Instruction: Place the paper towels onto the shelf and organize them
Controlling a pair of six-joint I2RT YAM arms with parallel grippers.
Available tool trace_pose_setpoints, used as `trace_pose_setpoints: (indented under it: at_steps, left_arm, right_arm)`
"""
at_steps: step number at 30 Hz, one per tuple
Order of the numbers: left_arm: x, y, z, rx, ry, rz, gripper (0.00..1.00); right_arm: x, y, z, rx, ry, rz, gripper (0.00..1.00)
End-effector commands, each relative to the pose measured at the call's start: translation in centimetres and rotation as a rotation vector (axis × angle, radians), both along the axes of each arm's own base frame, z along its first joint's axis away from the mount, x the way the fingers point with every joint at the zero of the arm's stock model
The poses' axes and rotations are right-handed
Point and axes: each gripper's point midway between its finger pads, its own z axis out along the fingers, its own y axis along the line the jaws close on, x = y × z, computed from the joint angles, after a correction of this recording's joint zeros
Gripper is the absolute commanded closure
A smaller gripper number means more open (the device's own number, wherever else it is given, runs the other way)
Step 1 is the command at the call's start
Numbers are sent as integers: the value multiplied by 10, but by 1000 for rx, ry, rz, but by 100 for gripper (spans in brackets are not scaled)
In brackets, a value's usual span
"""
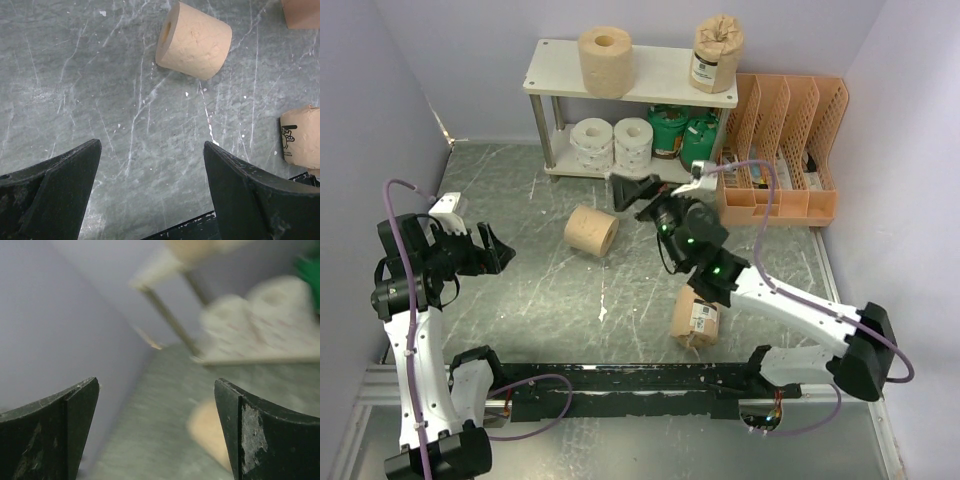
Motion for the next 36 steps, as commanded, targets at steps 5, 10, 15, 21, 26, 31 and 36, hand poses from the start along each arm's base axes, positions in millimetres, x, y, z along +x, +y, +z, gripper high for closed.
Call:
trace_pose_setpoints:
  at_steps: [5,10,15,21,26,31,36]
  left_arm:
    - [1,-1,-1,-14,-3,-14,5]
    - [1,-1,0,-14,-7,-13,5]
    - [0,-1,0,-12,-8,-8,5]
    - [0,0,1,-10,-10,-6,5]
    - [0,0,0,-10,-8,-8,5]
    - [-1,0,1,-7,-13,-4,5]
    - [-2,-1,3,-5,-22,-6,5]
  right_arm:
    - [24,-45,-210,-349,393,-334,4]
    - [34,-22,-255,-417,465,-316,7]
    - [40,-1,-289,-408,508,-266,6]
    - [47,16,-317,-355,559,-206,6]
    - [52,21,-313,-332,557,-135,7]
    - [34,-27,-293,-608,580,-287,3]
    - [-30,-89,-244,-883,586,-522,0]
